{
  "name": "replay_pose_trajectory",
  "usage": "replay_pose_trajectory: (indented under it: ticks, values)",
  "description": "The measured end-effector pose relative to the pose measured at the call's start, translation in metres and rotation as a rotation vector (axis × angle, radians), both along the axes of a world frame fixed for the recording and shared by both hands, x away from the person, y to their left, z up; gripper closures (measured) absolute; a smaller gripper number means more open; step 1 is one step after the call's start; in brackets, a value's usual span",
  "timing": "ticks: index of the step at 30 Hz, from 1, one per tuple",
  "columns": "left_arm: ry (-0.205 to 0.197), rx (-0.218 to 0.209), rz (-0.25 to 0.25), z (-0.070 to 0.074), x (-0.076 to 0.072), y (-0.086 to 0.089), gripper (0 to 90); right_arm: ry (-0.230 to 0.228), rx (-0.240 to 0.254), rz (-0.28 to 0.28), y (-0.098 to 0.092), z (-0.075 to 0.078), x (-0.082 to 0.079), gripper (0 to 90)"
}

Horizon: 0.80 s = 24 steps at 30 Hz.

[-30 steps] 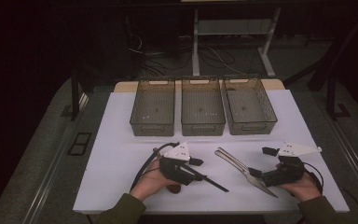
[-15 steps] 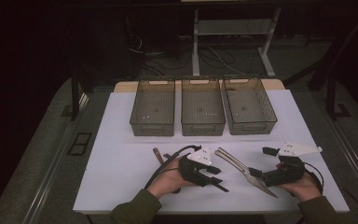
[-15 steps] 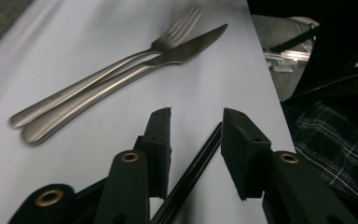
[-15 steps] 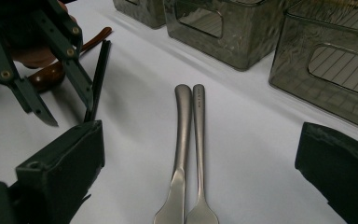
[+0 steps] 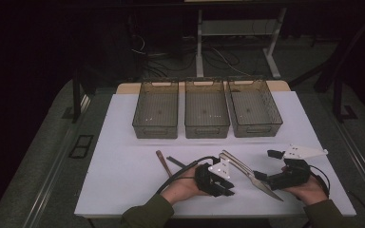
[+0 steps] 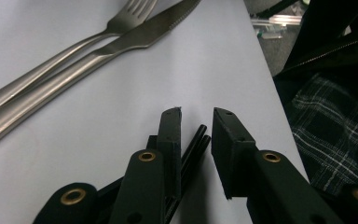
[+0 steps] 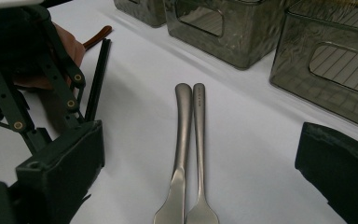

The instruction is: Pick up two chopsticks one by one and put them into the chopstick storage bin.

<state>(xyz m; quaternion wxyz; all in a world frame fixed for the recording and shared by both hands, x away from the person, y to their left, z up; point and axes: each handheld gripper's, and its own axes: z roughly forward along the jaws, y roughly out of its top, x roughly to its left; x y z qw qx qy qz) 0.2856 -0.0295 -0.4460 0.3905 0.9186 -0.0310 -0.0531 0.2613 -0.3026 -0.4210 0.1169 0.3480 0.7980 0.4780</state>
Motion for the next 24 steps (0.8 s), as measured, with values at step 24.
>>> replay_pose_trajectory:
  ticks: [24]
  values:
    - [-0.032, 0.015, -0.026, -0.003, 0.002, -0.012, 82.1, -0.004, 0.005, -0.007, -0.001, 0.000, 0.000, 0.9]
